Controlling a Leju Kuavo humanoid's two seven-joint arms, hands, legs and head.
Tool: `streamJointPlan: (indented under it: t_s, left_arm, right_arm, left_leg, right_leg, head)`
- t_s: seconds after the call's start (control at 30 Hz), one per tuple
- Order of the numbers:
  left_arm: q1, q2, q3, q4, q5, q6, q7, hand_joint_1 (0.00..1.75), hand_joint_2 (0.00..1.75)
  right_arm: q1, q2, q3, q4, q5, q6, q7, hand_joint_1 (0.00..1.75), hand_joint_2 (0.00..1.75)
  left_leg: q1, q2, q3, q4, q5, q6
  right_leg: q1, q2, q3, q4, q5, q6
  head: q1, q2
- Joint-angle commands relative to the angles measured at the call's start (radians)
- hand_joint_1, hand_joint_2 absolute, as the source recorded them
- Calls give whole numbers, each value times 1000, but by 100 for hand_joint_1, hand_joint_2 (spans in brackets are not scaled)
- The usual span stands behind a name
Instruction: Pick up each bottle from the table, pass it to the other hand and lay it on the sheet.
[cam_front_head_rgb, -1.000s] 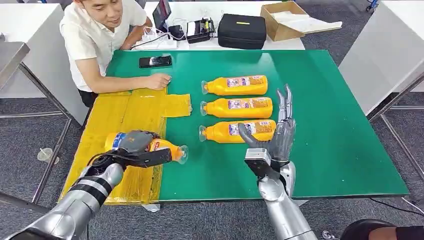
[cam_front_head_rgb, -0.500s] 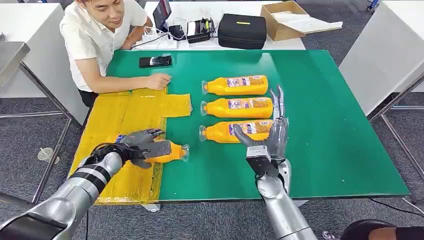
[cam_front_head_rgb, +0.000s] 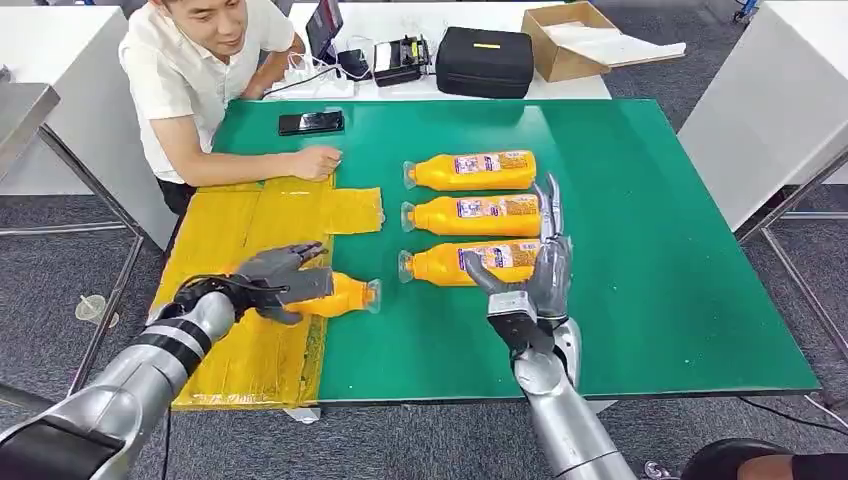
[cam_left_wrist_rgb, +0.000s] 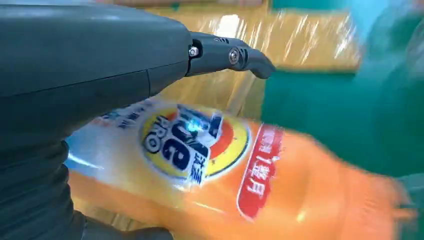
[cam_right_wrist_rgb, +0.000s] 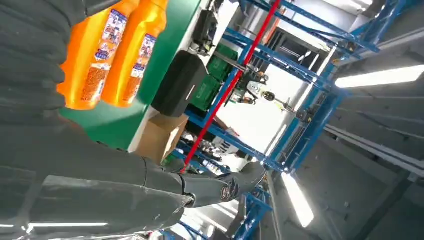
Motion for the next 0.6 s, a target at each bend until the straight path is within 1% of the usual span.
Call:
streamJointPlan:
  t_s: [0.03, 0.07, 0.1, 0.13, 0.17, 0.2, 0.27, 0.33, 0.37, 0.43, 0.53, 0.57, 0.6]
  left_arm:
    - [-4, 30, -33, -82, 37, 13, -25, 0, 175]
    - [12, 36, -25, -119, 65, 29, -44, 0, 175]
    - [33, 43, -19, -172, 87, 47, -63, 0, 175]
    - [60, 49, -13, -234, 100, 78, -82, 0, 175]
    - [100, 43, 5, -304, 128, 97, -87, 0, 175]
    - [122, 41, 9, -344, 150, 81, -84, 0, 175]
    - [147, 53, -20, -410, 170, 50, -72, 0, 175]
    - [149, 63, -46, -433, 170, 51, -70, 0, 175]
    - [147, 69, -61, -444, 171, 52, -70, 0, 175]
    - [147, 69, -61, -444, 171, 52, -70, 0, 175]
    - [142, 74, -65, -443, 172, 46, -69, 0, 175]
    - [138, 81, -76, -443, 174, 31, -71, 0, 175]
    - [133, 94, -88, -448, 175, 15, -74, 0, 175]
  right_arm:
    - [-49, -40, 24, 91, 42, -24, 1, 0, 175]
    - [-55, -50, 32, 104, 83, -41, 19, 0, 175]
    - [-58, -60, 36, 113, 98, -44, 22, 0, 175]
    - [-58, -63, 31, 116, 95, -36, 23, 0, 175]
    - [-56, -65, 21, 116, 89, -25, 23, 0, 175]
    - [-53, -65, 17, 115, 88, -21, 22, 0, 175]
    - [-46, -62, 9, 113, 81, -9, 19, 0, 175]
    - [-41, -62, 7, 113, 80, 0, 19, 0, 175]
    - [-40, -67, 11, 115, 85, 8, 16, 0, 175]
    - [-40, -67, 11, 115, 85, 8, 16, 0, 175]
    - [-40, -68, 11, 118, 85, 10, 16, 0, 175]
    - [-40, -69, 10, 117, 85, 14, 16, 0, 175]
    - [-39, -71, 8, 116, 86, 15, 15, 0, 175]
  left_leg:
    - [2, 3, 1, 1, -1, 0]
    - [1, 3, 1, 1, -1, 0]
    - [2, 3, 1, 1, -1, 0]
    - [1, 3, 1, 1, -1, 0]
    - [2, 4, 2, 2, -2, 0]
    - [1, 2, 1, 0, -1, 0]
    - [2, 3, 2, 1, -2, 0]
    - [1, 3, 1, 1, -1, 0]
    - [2, 3, 2, 1, -2, 0]
    - [1, 2, 0, 1, -1, 0]
    - [2, 2, 0, 1, -1, 0]
    - [1, 1, 0, 1, -1, 0]
    - [2, 2, 0, 1, -1, 0]
  right_leg:
    - [3, 1, 2, 0, 0, -4]
    - [2, 1, 1, 0, 0, -3]
    - [3, 1, 2, 0, 0, -4]
    - [2, 1, 1, -1, 0, -3]
    - [3, 2, 2, 0, 0, -5]
    - [1, 1, 1, -1, 0, -3]
    - [4, 1, 3, -1, -1, -5]
    - [2, 1, 1, -1, 0, -3]
    - [3, 1, 3, -1, -1, -4]
    - [1, 1, 0, 0, 0, -3]
    - [3, 0, 0, 0, 0, -4]
    - [1, 0, 0, 0, 0, -3]
    - [3, 0, 1, 0, 0, -4]
  head:
    - [0, 0]
    - [0, 0]
    - [0, 0]
    - [0, 0]
    - [0, 0]
    - [0, 0]
    - [0, 0]
    - [0, 0]
    - [0, 0]
    - [0, 0]
    - [0, 0]
    - [0, 0]
    - [0, 0]
